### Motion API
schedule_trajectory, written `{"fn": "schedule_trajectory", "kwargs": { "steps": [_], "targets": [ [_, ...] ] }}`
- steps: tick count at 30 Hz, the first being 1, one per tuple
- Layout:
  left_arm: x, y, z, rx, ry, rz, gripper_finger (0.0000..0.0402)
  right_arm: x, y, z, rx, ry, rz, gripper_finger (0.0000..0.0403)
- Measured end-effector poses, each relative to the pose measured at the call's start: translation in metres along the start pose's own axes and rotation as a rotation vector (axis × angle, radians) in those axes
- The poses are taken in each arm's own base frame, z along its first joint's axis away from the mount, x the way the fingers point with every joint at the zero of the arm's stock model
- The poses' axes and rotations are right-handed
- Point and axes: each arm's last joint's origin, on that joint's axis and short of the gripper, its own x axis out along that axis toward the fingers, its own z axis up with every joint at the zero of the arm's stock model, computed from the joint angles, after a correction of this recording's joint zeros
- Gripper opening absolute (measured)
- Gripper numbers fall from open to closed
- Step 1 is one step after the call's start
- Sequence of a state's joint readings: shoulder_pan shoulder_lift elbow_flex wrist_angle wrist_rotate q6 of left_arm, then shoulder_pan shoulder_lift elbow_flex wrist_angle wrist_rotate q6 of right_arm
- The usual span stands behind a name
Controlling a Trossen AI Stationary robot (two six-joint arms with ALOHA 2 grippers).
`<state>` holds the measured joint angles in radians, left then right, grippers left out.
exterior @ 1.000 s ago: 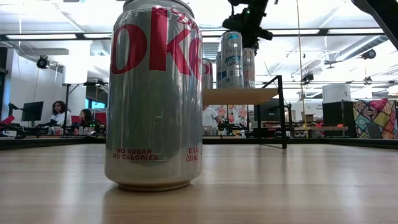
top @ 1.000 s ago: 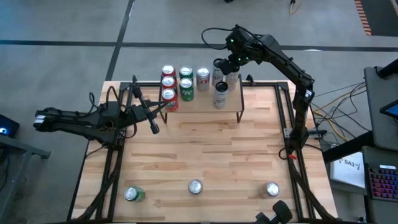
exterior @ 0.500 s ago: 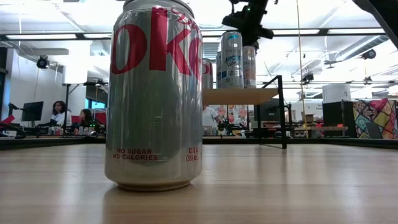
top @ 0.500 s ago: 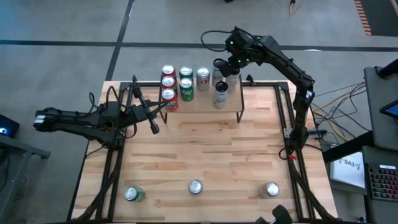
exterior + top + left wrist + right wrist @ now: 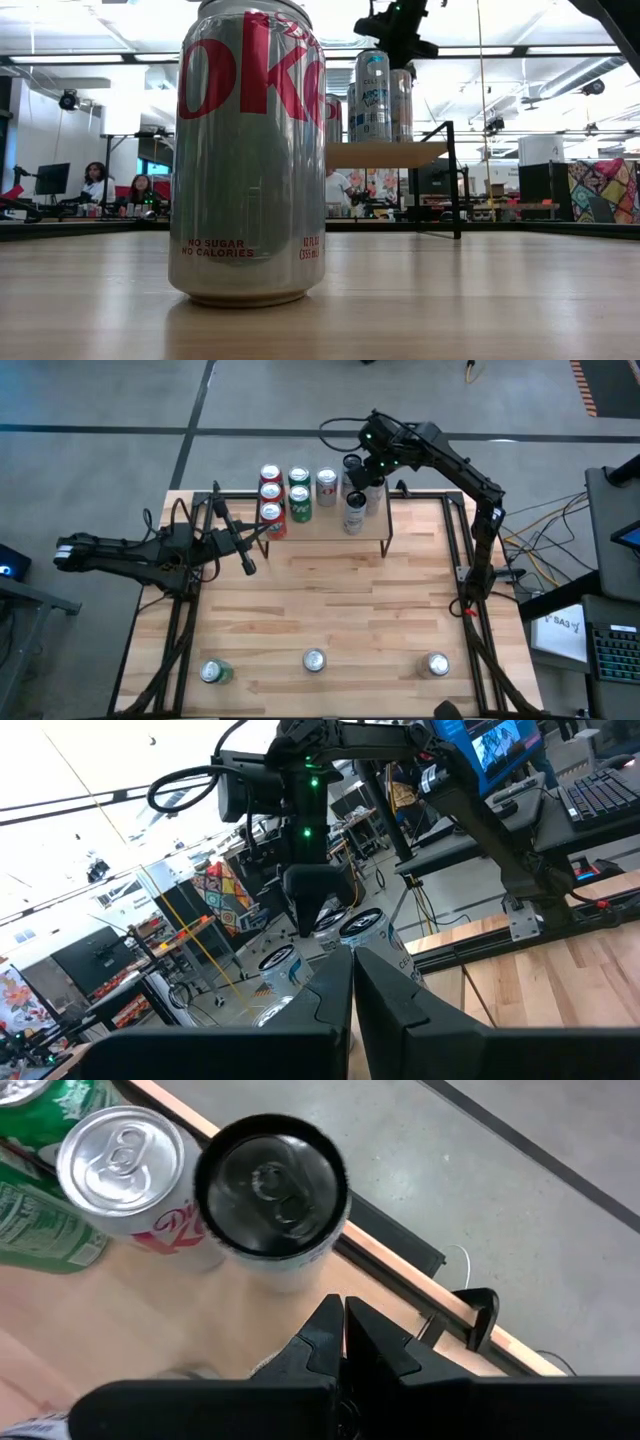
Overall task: Place canned beverage on shelf
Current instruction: Adjust the soda cans on the shelf
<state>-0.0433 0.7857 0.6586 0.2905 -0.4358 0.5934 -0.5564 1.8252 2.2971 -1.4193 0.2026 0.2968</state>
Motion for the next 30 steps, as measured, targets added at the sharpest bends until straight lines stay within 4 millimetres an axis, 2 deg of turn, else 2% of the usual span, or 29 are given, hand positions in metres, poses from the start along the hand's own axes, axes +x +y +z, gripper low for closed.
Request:
{"fn": "schedule_trajectory", "kwargs": {
  "steps": [22,30],
  "targets": [
    [0.000,0.000,0.000,0.000,0.000,0.000,0.0000,-0.003,0.003,-0.007,0.045,0.049,-0.004,0.0009],
    [0.000,0.000,0.000,0.000,0.000,0.000,0.0000,-0.017,0.001,-0.003,0.054,-0.001,0.002,0.0009]
  ]
}}
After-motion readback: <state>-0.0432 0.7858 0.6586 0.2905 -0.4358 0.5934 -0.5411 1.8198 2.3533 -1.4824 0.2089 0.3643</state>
